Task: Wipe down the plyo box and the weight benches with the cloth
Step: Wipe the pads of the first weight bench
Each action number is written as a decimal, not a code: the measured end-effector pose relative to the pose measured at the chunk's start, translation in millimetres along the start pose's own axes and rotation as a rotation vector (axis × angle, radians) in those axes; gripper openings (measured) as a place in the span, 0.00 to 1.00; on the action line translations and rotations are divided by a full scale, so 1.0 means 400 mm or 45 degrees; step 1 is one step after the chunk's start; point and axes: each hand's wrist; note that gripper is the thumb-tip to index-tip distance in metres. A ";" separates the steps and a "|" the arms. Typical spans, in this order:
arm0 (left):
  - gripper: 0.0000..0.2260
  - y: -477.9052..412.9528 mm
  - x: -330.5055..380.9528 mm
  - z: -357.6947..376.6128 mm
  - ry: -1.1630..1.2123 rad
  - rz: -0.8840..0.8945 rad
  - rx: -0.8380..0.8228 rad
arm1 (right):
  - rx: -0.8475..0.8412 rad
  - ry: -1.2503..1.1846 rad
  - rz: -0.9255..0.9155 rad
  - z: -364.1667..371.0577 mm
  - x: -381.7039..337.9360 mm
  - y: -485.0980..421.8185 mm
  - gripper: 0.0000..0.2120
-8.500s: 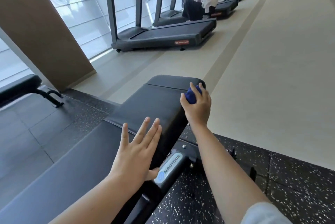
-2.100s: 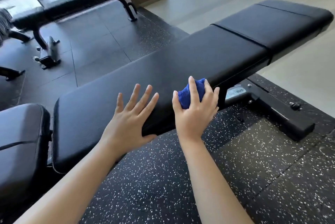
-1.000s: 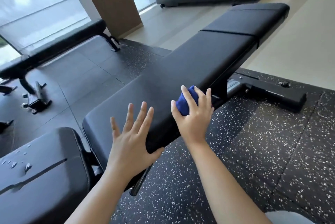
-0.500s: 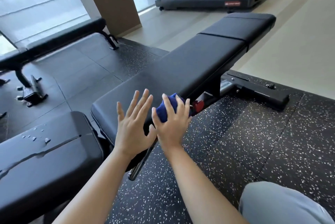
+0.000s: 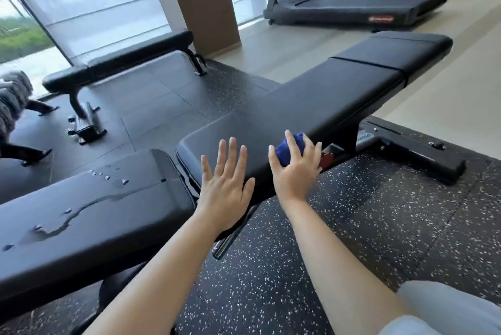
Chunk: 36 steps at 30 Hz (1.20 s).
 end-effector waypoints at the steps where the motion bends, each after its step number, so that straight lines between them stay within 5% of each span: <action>1: 0.29 0.013 -0.017 -0.028 0.023 0.032 0.057 | -0.006 0.004 -0.006 -0.002 -0.025 0.024 0.23; 7: 0.27 0.123 -0.211 -0.118 -0.091 0.098 0.153 | -0.022 0.085 0.004 0.006 -0.230 0.184 0.20; 11: 0.26 0.119 -0.208 -0.096 -0.113 0.020 0.103 | 0.006 0.091 -0.121 0.016 -0.180 0.168 0.20; 17: 0.27 0.123 -0.208 -0.094 -0.055 -0.050 0.108 | 0.035 0.138 0.082 0.032 -0.141 0.081 0.21; 29: 0.29 0.131 -0.203 -0.102 0.207 -0.085 0.235 | -0.185 0.182 -0.226 0.008 -0.257 0.234 0.23; 36: 0.27 0.135 -0.203 -0.106 0.478 -0.196 0.458 | -0.146 -0.021 -0.155 -0.031 -0.282 0.211 0.23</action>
Point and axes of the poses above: each hand's wrist, its own y-axis away from the middle knuckle, its own z-axis out of the palm, x = y × z, and after that the axes turned 11 degrees about -z, right-handed
